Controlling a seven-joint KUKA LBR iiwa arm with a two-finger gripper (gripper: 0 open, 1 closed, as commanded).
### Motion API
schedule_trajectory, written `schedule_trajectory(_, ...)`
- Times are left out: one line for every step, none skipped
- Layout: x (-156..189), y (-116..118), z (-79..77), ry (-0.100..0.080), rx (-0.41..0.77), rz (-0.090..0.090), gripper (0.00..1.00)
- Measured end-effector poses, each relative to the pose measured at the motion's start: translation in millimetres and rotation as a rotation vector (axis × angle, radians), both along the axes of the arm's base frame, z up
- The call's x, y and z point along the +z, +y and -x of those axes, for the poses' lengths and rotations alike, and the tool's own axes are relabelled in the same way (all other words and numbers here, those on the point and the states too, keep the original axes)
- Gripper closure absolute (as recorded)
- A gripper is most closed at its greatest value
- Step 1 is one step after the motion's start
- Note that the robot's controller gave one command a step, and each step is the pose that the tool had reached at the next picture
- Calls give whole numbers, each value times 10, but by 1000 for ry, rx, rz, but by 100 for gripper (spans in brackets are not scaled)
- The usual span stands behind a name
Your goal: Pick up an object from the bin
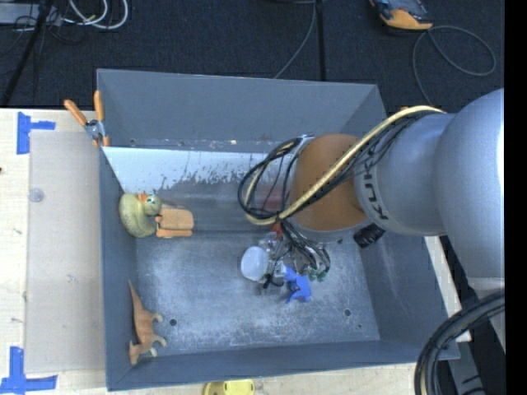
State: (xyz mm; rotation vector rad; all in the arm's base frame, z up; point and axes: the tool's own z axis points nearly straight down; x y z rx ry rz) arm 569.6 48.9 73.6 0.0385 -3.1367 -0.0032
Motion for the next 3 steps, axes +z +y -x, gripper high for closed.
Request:
schedule_trajectory(1182,-96,-122,0,-17,0,100)
schedule_trajectory(1182,-96,-121,0,-17,0,100)
schedule_trajectory(1532,-82,-108,9,15,0,100)
